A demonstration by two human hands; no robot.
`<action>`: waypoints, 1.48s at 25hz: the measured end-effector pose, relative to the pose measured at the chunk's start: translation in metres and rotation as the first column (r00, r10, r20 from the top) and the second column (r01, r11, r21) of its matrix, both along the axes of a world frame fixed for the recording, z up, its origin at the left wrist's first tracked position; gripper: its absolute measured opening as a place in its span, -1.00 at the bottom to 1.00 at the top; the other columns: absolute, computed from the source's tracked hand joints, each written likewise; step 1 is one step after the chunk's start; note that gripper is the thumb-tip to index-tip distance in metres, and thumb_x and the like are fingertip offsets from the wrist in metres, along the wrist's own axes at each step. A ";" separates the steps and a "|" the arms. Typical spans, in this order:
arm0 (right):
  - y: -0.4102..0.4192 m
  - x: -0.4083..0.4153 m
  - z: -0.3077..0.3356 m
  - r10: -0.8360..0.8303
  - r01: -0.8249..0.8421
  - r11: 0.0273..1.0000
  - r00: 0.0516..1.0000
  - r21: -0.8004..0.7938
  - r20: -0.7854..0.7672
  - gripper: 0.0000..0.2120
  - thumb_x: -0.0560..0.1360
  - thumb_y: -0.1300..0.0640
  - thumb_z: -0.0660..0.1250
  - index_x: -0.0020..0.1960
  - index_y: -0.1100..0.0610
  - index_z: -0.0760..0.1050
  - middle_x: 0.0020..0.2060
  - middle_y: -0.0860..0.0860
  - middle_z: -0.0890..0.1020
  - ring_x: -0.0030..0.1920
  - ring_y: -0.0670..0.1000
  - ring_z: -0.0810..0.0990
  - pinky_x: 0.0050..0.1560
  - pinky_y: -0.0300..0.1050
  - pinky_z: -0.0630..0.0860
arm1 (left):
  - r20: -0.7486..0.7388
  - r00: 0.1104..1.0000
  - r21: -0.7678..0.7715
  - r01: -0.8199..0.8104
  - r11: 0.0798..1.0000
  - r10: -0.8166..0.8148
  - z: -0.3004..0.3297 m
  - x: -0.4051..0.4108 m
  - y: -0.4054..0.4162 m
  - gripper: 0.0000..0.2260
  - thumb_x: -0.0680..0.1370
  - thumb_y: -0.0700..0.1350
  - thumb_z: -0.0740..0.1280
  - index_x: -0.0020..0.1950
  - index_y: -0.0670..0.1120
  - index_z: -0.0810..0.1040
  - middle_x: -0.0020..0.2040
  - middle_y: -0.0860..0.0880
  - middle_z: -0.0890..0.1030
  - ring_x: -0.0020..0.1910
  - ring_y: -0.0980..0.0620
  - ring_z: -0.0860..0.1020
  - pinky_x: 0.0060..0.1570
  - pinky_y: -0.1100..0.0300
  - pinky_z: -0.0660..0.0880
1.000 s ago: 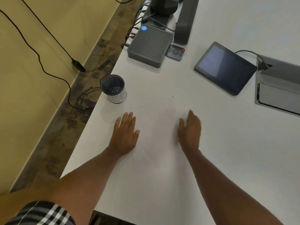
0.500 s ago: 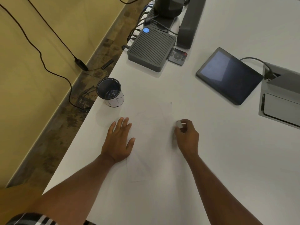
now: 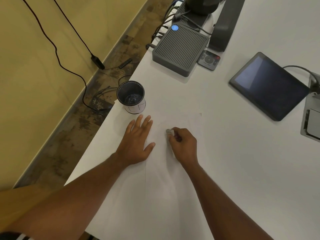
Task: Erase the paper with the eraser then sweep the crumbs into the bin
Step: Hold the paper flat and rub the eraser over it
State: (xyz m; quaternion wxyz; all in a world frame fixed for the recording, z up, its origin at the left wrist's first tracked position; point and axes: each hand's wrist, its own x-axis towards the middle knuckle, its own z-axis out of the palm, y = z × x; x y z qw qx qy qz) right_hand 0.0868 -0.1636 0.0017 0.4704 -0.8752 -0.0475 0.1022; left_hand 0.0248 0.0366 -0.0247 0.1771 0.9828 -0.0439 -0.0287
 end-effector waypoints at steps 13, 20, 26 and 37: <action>0.037 0.009 -0.006 0.229 -0.196 0.958 0.962 -0.211 0.146 -0.84 0.58 0.06 0.25 0.04 0.08 0.58 -0.29 -0.06 0.54 -0.28 -0.11 0.45 -0.23 -0.26 0.42 | -0.041 0.999 0.079 -0.016 0.997 0.019 -0.001 0.011 -0.004 -0.29 0.58 0.33 -0.02 0.60 -0.08 0.19 0.62 -0.07 0.16 0.61 -0.17 0.02 0.50 -0.23 0.11; 0.044 0.004 -0.010 0.299 -0.212 0.911 0.930 -0.354 0.213 -0.79 0.58 0.11 0.26 0.13 0.16 0.58 -0.18 0.04 0.61 -0.18 0.00 0.52 -0.13 -0.22 0.42 | -0.049 0.998 0.082 -0.042 0.996 0.046 0.000 0.014 -0.007 -0.27 0.59 0.34 -0.12 0.58 -0.11 0.24 0.59 -0.11 0.25 0.59 -0.20 0.12 0.46 -0.25 0.19; 0.051 0.002 -0.007 0.335 -0.228 0.904 0.904 -0.363 0.266 -0.86 0.55 0.16 0.30 -0.01 0.20 0.59 -0.28 0.07 0.60 -0.28 0.03 0.52 -0.22 -0.20 0.39 | -0.050 0.998 0.102 -0.043 0.994 0.049 0.001 0.014 -0.009 -0.25 0.58 0.35 -0.09 0.60 -0.12 0.20 0.62 -0.07 0.16 0.61 -0.15 0.03 0.46 -0.23 0.15; 0.031 0.043 -0.007 0.228 -0.074 0.903 0.918 -0.424 0.324 -0.83 0.54 0.19 0.29 -0.23 0.18 0.50 -0.41 0.04 0.49 -0.39 0.07 0.45 -0.34 -0.19 0.21 | -0.073 0.995 0.161 -0.049 0.986 0.061 0.000 0.013 -0.009 -0.22 0.56 0.39 0.02 0.61 -0.12 0.16 0.64 -0.05 0.11 0.62 -0.14 0.00 0.48 -0.20 0.11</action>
